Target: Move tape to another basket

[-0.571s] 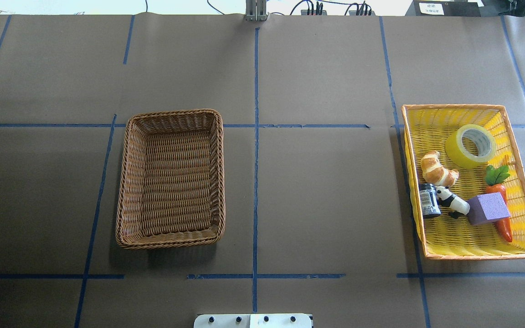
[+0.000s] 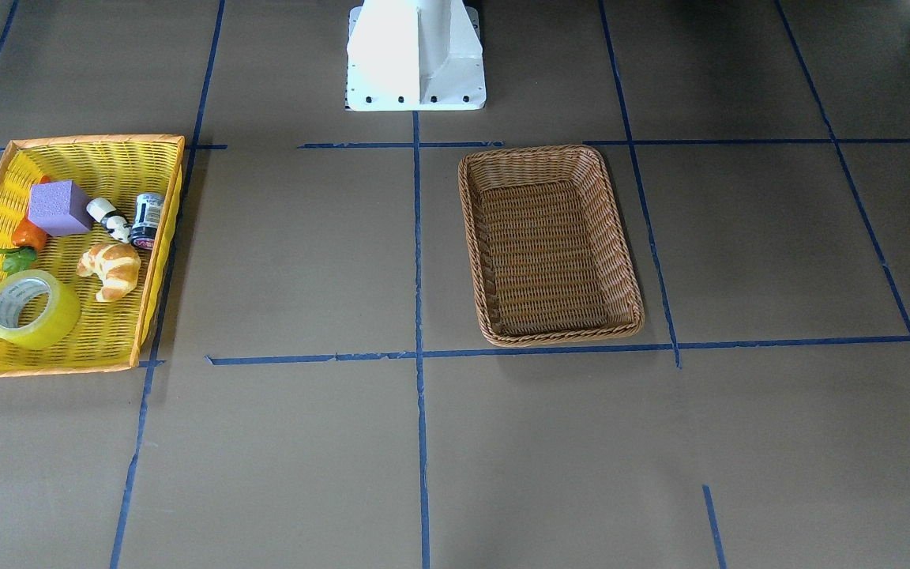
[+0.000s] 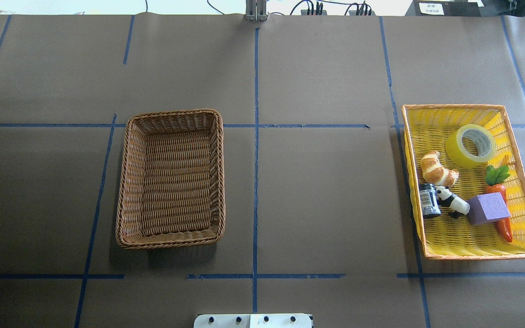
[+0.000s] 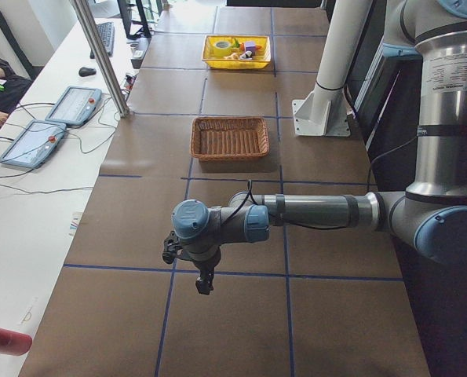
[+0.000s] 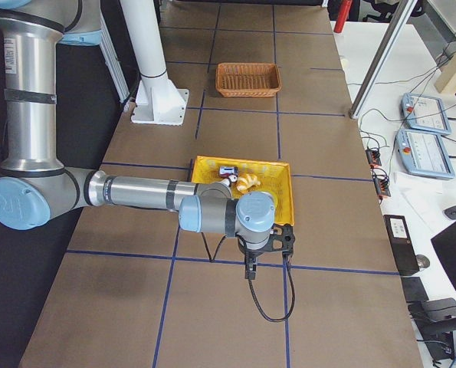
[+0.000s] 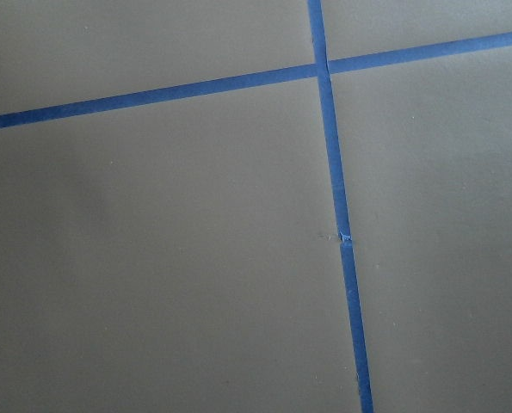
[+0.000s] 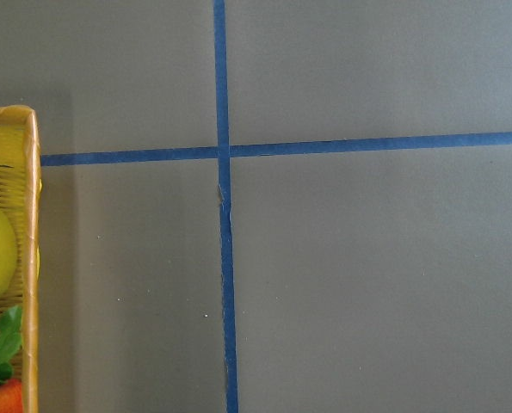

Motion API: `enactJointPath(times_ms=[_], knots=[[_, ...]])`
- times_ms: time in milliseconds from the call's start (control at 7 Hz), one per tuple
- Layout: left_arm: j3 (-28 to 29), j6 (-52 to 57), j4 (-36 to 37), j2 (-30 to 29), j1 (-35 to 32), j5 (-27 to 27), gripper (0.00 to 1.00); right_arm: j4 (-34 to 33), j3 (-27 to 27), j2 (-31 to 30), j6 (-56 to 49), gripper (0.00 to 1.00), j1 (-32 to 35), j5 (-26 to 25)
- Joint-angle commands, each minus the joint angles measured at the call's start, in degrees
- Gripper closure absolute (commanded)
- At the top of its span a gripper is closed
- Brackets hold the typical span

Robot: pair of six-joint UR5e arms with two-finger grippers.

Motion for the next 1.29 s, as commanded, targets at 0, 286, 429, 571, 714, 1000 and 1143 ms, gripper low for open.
enactJointPath(times_ms=[0,286,429,571,714,1000,1143], knots=[[0.0,0.0,-0.01,-0.08,0.0,0.0,0.0,0.0,-0.05,-0.02,0.23,0.0,0.0,-0.04],[-0.09,0.0,-0.01,-0.08,0.0,0.0,0.0,0.0,0.39,0.77,0.5,0.0,-0.18,-0.04],[-0.18,0.0,-0.01,-0.08,0.0,-0.09,0.0,0.0,1.18,0.86,0.85,0.0,-0.35,-0.04],[-0.18,0.0,-0.01,-0.08,0.0,-0.78,0.0,-0.26,3.18,0.94,1.63,0.0,-1.05,0.13],[-0.09,-0.08,-0.01,-0.08,0.0,-2.62,0.0,-0.35,7.03,1.82,3.38,0.0,-4.01,-0.83],[-0.18,0.0,-0.01,-0.08,0.0,-3.08,0.0,-0.87,8.48,7.41,4.28,0.0,-8.95,-0.84],[-0.27,0.0,-0.01,0.0,0.0,-3.16,0.0,-0.09,8.83,8.32,4.45,0.0,-11.49,-0.57]])
